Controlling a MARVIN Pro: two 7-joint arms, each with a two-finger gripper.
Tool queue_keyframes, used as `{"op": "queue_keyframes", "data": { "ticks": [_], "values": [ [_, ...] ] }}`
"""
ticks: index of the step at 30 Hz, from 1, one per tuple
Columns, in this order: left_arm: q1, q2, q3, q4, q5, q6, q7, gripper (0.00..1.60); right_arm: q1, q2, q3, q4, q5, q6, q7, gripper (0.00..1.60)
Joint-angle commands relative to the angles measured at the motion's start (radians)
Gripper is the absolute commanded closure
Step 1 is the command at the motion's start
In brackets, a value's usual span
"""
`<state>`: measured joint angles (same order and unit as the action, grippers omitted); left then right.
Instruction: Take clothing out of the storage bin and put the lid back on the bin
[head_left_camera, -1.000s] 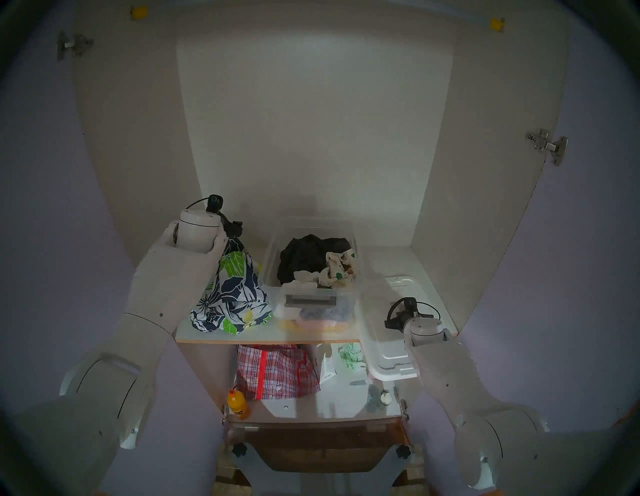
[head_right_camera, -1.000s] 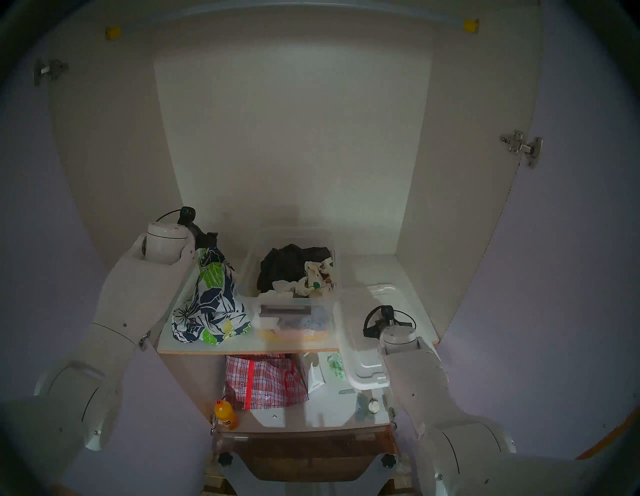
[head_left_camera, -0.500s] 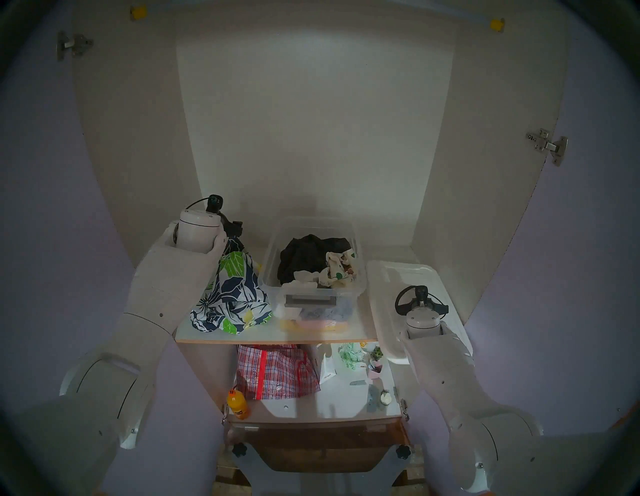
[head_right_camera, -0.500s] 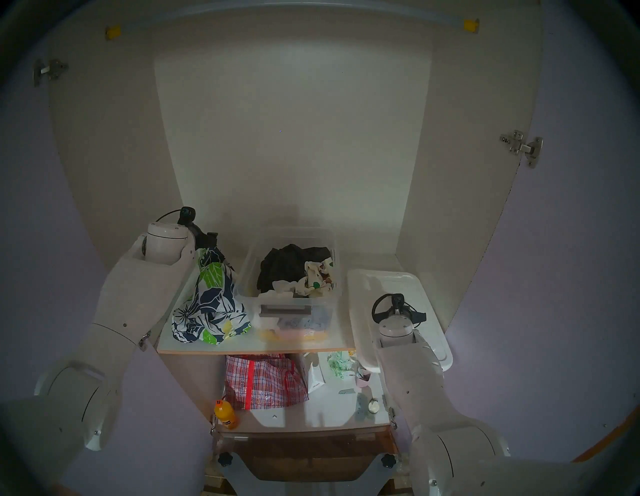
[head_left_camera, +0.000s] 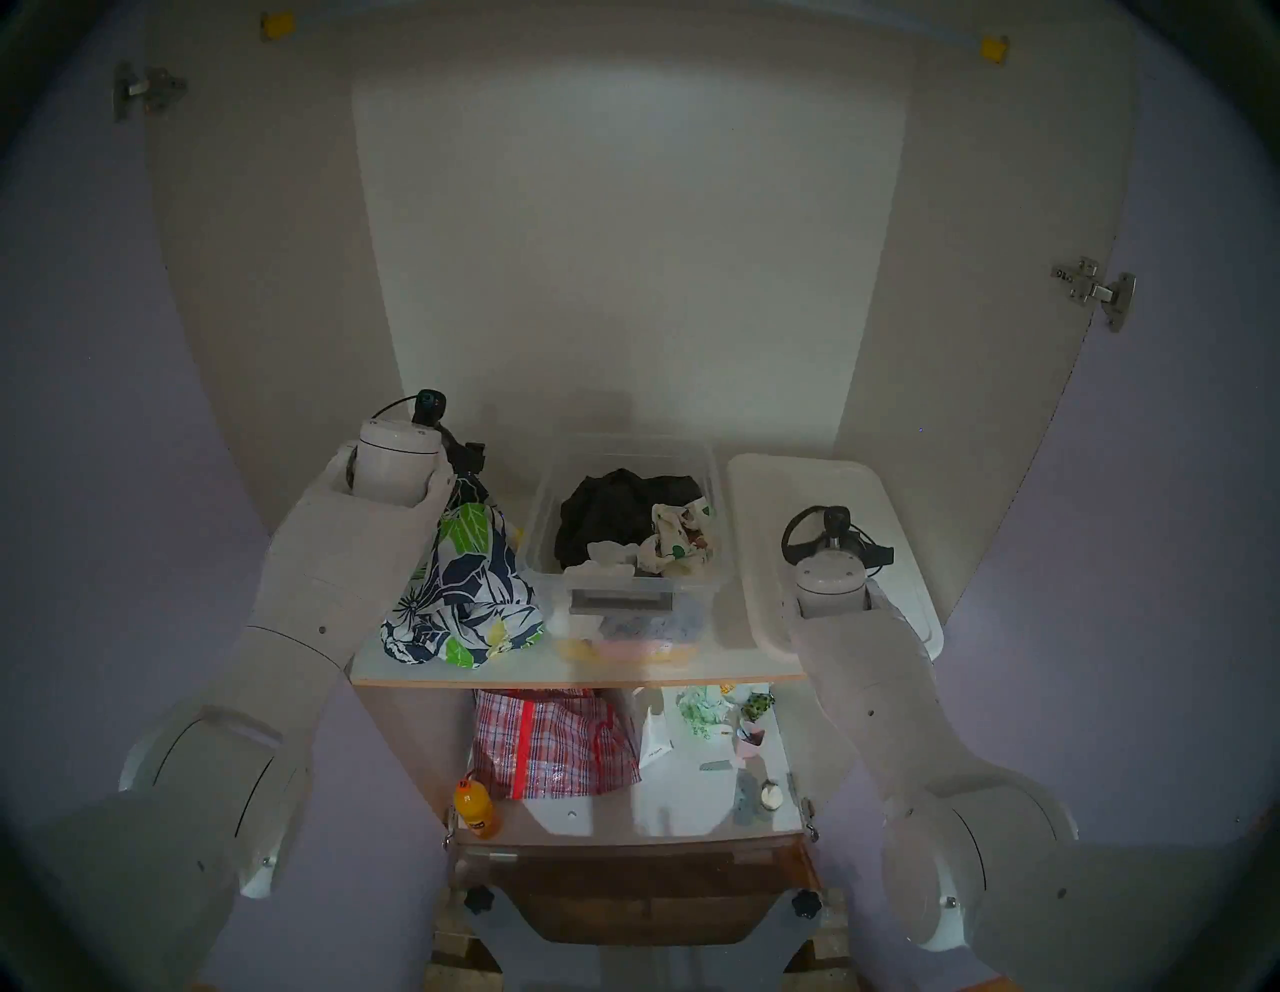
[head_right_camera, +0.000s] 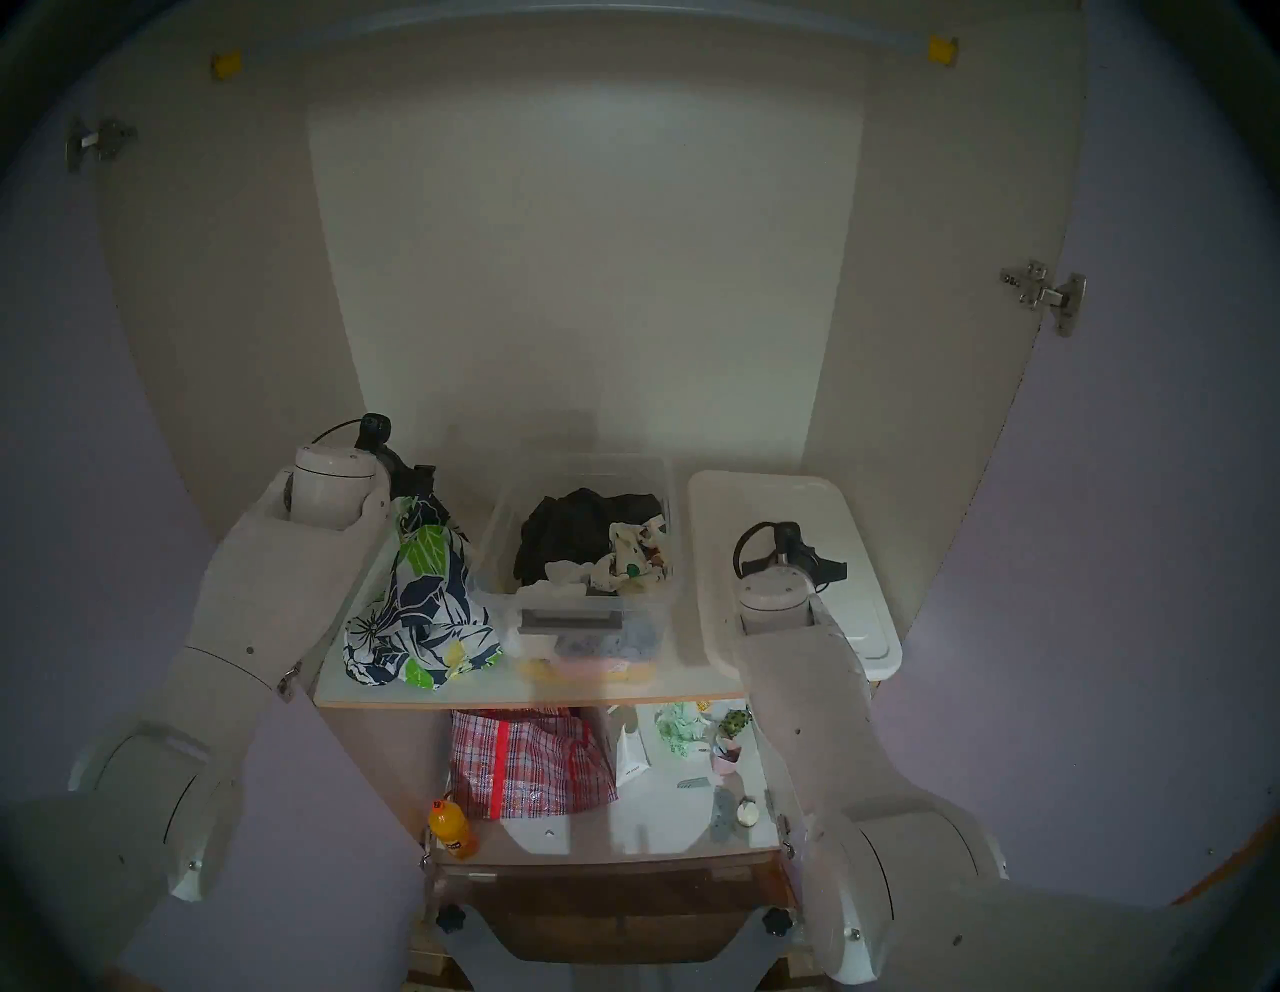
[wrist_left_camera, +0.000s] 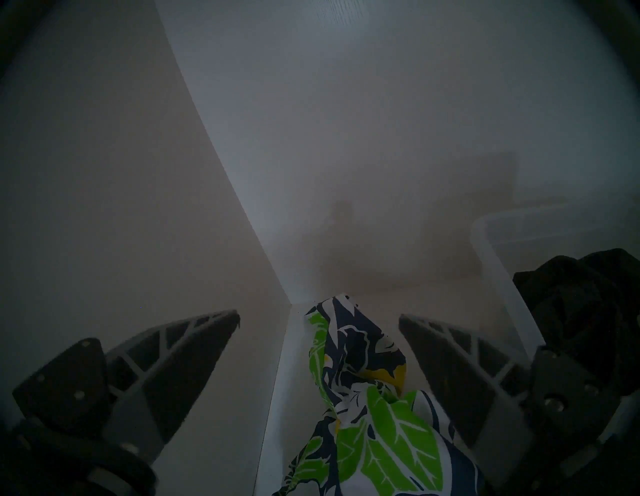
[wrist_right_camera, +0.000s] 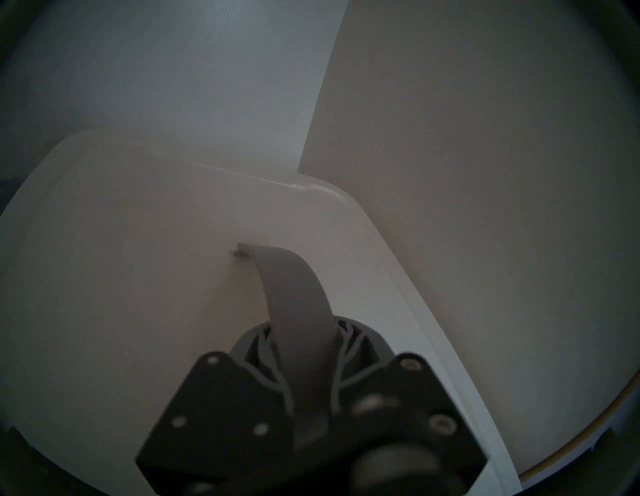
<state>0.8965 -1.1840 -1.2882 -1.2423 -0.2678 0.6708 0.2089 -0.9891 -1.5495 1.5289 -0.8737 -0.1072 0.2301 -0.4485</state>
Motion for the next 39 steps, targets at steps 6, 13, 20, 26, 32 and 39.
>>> {"op": "queue_keyframes", "data": {
  "ticks": [6, 13, 20, 26, 32, 39],
  "values": [
    [-0.034, 0.001, -0.005, -0.023, 0.002, -0.007, -0.001, 0.00, 0.142, -0.061, 0.006, -0.049, -0.004, 0.048, -0.089, 1.60],
    [-0.034, 0.003, -0.004, -0.025, 0.002, -0.006, -0.003, 0.00, 0.222, -0.098, 0.033, -0.020, -0.008, 0.127, -0.167, 1.60],
    [-0.035, 0.003, -0.003, -0.025, 0.001, -0.006, -0.003, 0.00, 0.253, -0.124, 0.033, -0.031, -0.009, 0.230, -0.176, 1.60],
    [-0.034, 0.003, -0.003, -0.024, 0.001, -0.007, -0.002, 0.00, 0.237, -0.193, -0.015, -0.065, -0.026, 0.283, -0.254, 1.60],
    [-0.034, 0.003, -0.003, -0.024, 0.001, -0.007, -0.002, 0.00, 0.238, -0.260, -0.028, -0.088, -0.035, 0.308, -0.302, 1.60],
    [-0.035, 0.004, -0.002, -0.024, 0.000, -0.007, -0.002, 0.00, 0.237, -0.350, -0.029, -0.090, -0.054, 0.339, -0.369, 1.60]
  ]
}}
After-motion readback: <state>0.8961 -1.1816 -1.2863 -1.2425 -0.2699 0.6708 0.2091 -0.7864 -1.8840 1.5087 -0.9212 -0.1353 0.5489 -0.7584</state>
